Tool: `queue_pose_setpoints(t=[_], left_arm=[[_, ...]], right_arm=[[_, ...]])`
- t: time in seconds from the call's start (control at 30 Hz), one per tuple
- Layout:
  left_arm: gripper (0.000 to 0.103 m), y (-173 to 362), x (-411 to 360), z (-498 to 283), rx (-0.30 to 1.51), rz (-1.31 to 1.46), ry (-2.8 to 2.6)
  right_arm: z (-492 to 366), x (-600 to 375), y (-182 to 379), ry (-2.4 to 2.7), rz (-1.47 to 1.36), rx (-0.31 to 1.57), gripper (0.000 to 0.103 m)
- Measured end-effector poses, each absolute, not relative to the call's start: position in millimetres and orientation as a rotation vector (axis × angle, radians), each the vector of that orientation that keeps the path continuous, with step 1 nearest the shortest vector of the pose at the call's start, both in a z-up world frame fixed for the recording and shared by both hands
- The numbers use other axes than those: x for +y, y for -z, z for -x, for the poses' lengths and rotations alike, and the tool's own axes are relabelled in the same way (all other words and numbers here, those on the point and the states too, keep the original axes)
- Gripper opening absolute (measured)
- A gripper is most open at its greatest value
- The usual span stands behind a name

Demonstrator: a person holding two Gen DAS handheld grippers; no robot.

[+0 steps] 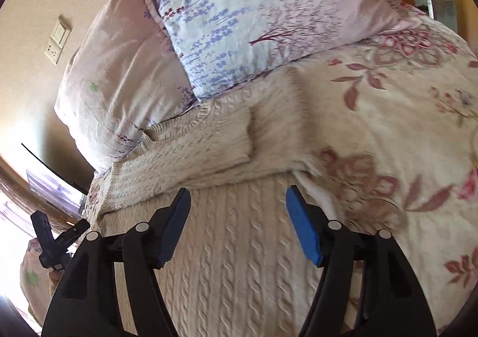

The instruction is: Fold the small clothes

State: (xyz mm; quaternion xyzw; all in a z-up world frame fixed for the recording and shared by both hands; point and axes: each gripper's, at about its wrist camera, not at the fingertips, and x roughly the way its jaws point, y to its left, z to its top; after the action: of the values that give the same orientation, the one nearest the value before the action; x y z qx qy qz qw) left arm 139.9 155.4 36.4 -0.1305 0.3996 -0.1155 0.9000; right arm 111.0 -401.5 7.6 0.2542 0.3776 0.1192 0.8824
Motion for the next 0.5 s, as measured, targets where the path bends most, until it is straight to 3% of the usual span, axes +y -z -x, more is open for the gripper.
queue_pose_setpoints(t=[0.23, 0.37, 0.5], left_arm=[[0.072, -13, 158, -81, 0.863, 0.368, 0.294], [0.066, -1, 150, -62, 0.879, 0.401, 0.321], [0.061, 1, 146, -43, 0.879, 0.421, 0.361]], right_arm=[[-48, -446, 17, -0.221, -0.624, 0.824, 0.068], [-29, -442, 30, -0.287, -0.658, 0.864, 0.067], [-9, -436, 37, -0.381, -0.696, 0.870, 0.059]])
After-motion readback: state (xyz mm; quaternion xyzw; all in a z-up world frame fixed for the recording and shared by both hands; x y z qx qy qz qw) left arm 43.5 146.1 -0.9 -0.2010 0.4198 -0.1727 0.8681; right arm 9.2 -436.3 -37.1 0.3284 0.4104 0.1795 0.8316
